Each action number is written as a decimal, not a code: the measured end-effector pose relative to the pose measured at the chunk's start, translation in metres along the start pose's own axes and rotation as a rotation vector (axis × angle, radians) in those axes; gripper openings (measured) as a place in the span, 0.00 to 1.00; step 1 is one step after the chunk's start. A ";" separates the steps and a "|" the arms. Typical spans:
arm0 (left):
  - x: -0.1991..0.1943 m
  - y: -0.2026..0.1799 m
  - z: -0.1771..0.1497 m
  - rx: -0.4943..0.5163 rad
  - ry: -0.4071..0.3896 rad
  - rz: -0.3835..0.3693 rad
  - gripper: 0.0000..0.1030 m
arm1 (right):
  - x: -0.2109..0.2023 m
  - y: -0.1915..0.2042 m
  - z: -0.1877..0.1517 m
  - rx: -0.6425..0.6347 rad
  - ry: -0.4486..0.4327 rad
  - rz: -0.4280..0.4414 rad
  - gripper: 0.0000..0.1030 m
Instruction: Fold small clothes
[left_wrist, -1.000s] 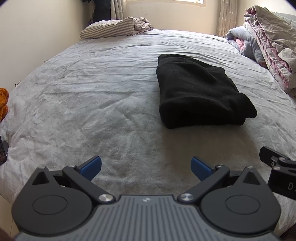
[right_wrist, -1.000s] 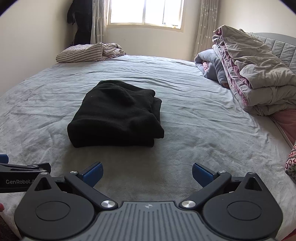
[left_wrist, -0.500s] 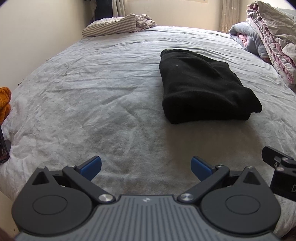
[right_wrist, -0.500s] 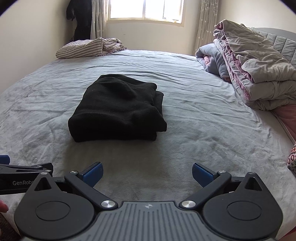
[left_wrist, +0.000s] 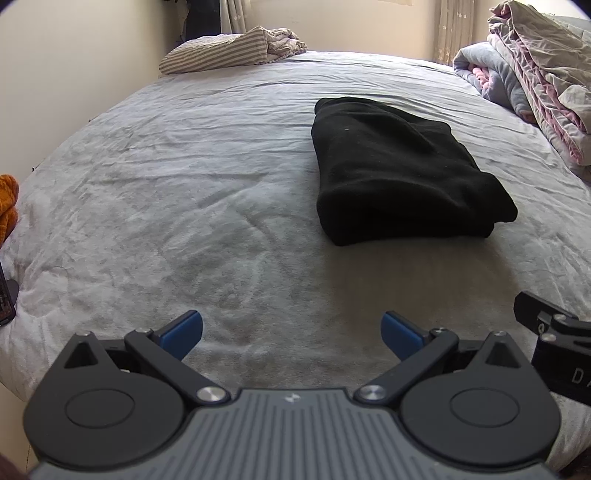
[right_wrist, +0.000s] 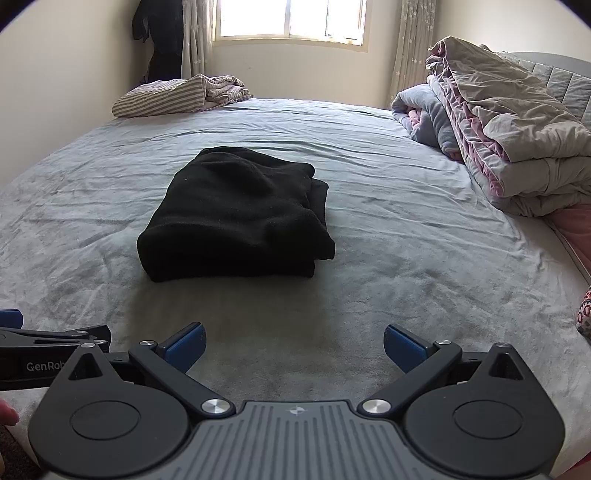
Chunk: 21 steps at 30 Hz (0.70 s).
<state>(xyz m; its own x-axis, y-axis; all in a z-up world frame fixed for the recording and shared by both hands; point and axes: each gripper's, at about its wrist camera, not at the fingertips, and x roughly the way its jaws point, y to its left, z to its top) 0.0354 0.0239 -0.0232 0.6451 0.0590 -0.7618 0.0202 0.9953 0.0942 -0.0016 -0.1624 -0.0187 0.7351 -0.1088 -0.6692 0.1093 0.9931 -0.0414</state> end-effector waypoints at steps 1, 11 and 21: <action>0.000 0.000 0.000 0.000 0.001 -0.001 0.99 | 0.000 0.000 0.000 -0.001 0.000 0.000 1.00; -0.001 -0.003 0.000 0.003 0.003 -0.008 0.99 | 0.001 0.001 -0.001 0.003 0.000 0.000 1.00; 0.005 -0.004 0.000 -0.002 0.017 -0.013 0.99 | 0.005 0.000 -0.002 0.007 0.004 0.000 1.00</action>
<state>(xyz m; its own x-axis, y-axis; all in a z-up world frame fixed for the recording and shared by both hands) 0.0384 0.0207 -0.0276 0.6314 0.0476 -0.7740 0.0267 0.9962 0.0830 0.0009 -0.1630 -0.0232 0.7327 -0.1085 -0.6718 0.1141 0.9928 -0.0359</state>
